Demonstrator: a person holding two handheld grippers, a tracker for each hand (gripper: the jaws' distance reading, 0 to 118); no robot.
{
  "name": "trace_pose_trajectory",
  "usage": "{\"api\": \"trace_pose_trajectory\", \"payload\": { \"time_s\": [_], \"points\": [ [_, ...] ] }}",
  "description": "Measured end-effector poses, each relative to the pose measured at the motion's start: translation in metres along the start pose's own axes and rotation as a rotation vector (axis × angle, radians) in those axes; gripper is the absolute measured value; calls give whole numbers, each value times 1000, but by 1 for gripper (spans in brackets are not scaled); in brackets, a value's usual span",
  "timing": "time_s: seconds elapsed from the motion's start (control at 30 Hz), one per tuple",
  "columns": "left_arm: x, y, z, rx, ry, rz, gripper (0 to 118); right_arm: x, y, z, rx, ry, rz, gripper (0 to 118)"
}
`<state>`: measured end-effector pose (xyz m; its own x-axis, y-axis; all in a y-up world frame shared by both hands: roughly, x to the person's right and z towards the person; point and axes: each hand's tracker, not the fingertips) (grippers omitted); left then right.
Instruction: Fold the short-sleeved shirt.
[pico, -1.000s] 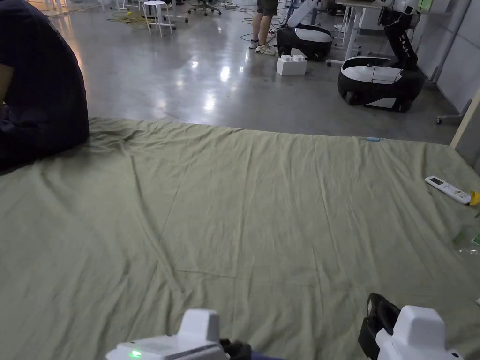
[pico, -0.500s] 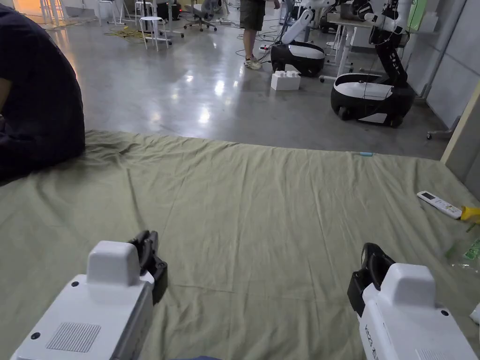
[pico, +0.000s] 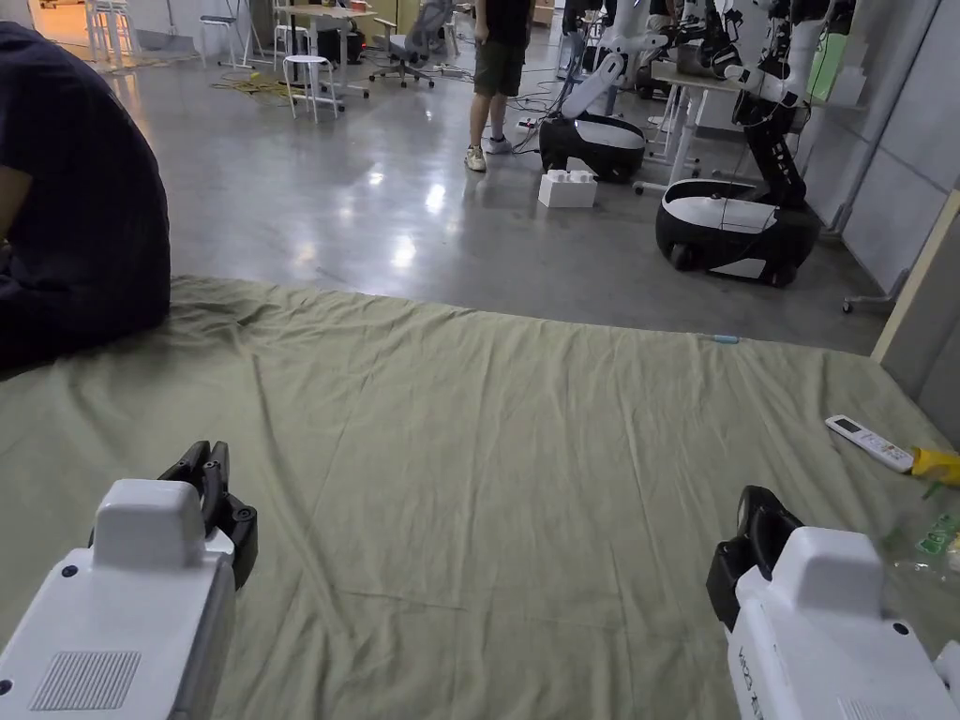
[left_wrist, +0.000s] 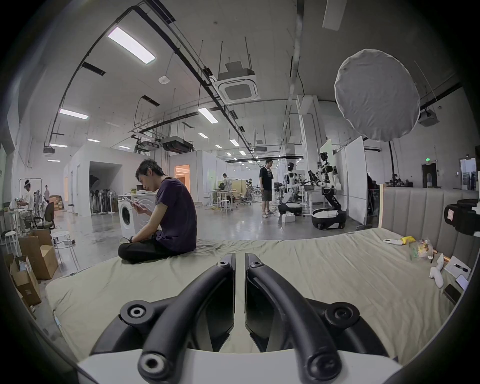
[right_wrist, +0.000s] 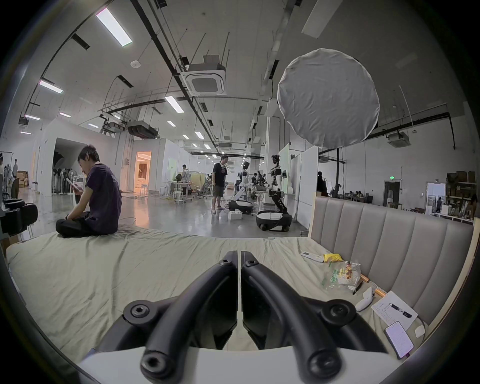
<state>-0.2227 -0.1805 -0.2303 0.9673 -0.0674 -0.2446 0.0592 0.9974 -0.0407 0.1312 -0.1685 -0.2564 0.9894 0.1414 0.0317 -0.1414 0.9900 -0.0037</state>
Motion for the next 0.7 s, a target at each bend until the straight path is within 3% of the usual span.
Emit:
{"api": "trace_pose_trajectory", "payload": {
  "time_s": [0.23,0.57,0.7],
  "points": [
    [-23,-10,5,-34,-22,-28,7,-12,-12,20,-97,55,-10,3],
    [-49,-51,19,-129,-7,-15,7,-100,-122,80,-444,364,18,3],
    [-56,-67,29,-187,-19,8,7,-120,-155,73,-516,363,36,3]
  ]
}}
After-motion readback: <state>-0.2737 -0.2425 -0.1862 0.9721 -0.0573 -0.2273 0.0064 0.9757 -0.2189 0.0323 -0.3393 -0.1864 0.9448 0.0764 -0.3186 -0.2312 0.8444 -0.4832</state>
